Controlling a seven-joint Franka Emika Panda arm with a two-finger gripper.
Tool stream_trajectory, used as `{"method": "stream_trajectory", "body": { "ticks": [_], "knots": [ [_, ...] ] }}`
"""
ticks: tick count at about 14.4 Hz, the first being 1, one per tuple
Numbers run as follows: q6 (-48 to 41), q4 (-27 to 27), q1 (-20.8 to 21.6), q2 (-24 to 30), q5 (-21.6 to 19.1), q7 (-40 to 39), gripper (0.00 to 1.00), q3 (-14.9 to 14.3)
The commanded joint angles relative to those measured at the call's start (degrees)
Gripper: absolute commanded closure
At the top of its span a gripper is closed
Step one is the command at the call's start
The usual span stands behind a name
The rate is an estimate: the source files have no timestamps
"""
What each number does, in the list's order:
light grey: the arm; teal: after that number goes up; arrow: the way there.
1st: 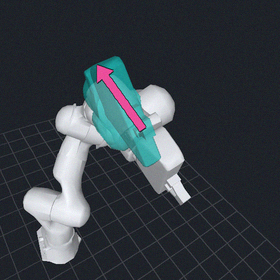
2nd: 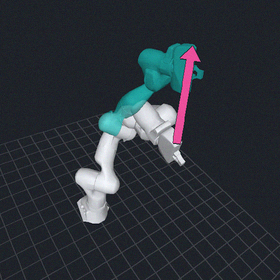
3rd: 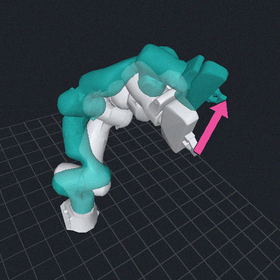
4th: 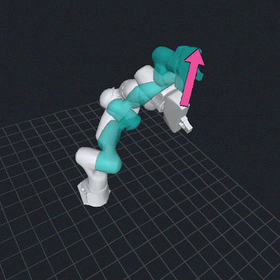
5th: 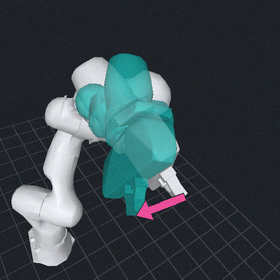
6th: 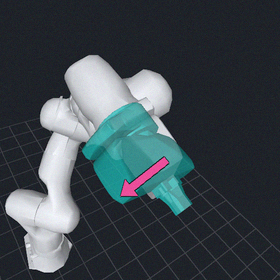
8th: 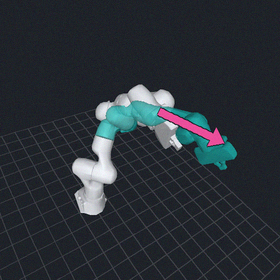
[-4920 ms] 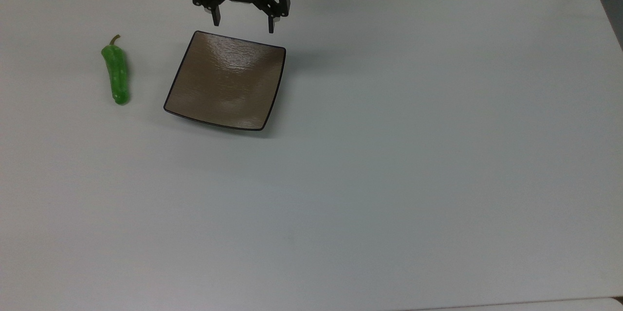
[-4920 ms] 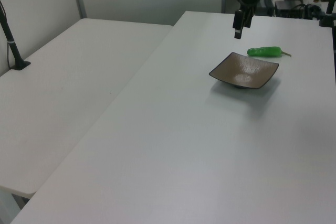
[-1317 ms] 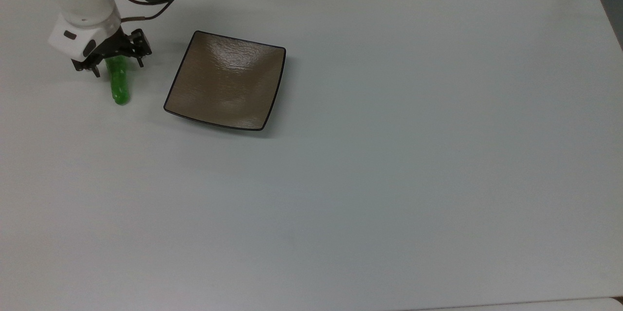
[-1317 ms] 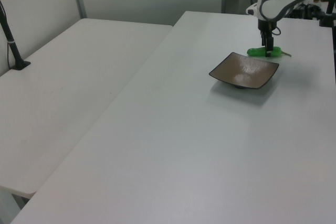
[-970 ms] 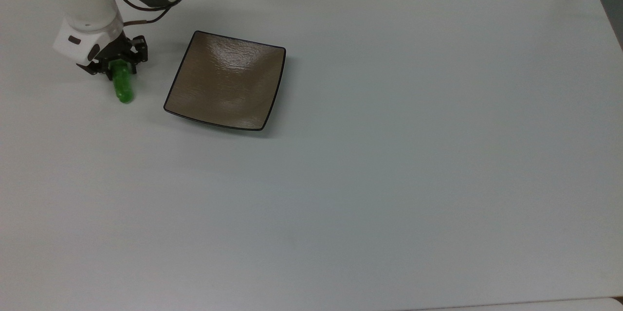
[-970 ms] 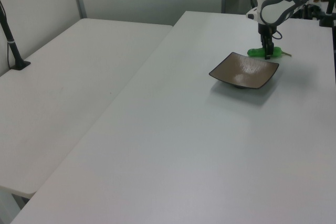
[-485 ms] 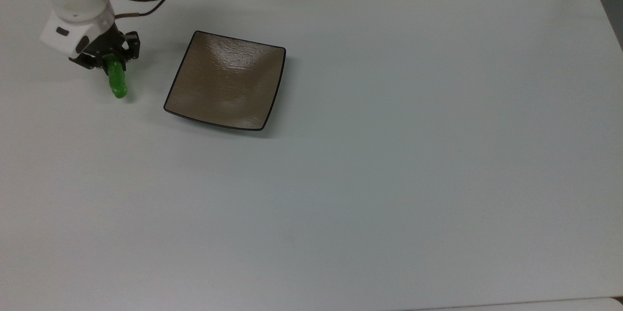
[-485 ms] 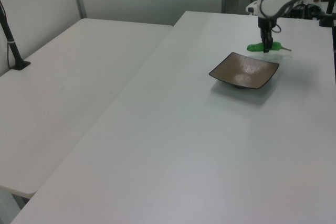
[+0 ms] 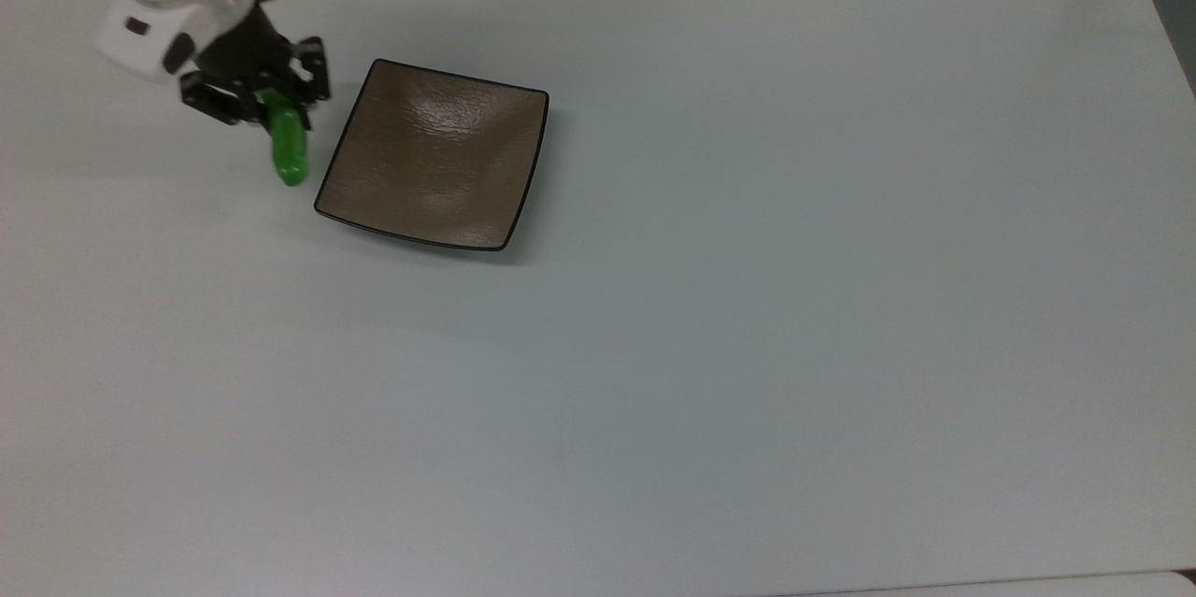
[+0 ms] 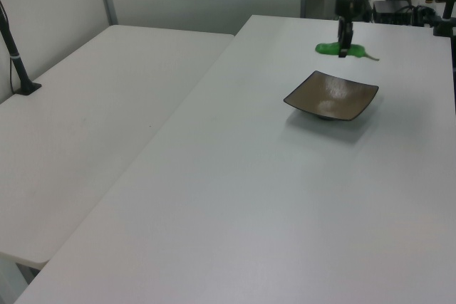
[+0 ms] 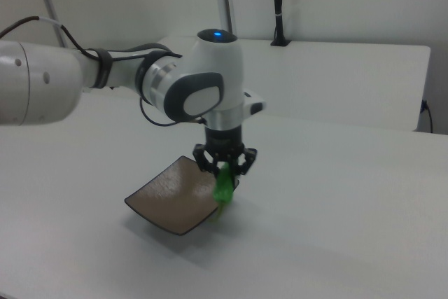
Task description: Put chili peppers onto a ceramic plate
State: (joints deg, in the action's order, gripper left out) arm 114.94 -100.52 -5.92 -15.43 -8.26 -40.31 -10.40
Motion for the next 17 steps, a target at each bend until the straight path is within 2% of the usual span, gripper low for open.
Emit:
{"method": "stream_trajectory", "body": {
  "ticks": [1, 2, 3, 4, 5, 8, 10, 14, 17],
  "knots": [
    [-0.68, 0.06, 0.55, 0.31, -0.7, 9.0, 0.74, 4.41],
    [-0.6, -0.03, 1.08, 0.31, -0.7, 11.8, 0.64, 5.73],
    [-0.51, -0.03, 1.87, 0.14, -0.35, 13.74, 0.4, 6.09],
    [-0.42, -0.11, 2.48, -0.04, 0.08, 15.77, 0.1, 6.18],
    [-0.51, -0.03, 3.1, 0.05, 0.09, 18.66, 0.0, 6.44],
    [-0.77, 0.15, 3.37, 0.66, -0.17, 22.45, 0.0, 6.53],
    [-1.82, 1.11, 4.15, 2.24, -0.09, 27.89, 0.0, 7.32],
    [-4.02, 0.94, 4.77, 8.3, 1.66, 40.11, 0.0, 8.99],
    [-4.9, -1.07, 8.19, 14.09, 4.04, 45.66, 0.0, 9.61]
  ]
}}
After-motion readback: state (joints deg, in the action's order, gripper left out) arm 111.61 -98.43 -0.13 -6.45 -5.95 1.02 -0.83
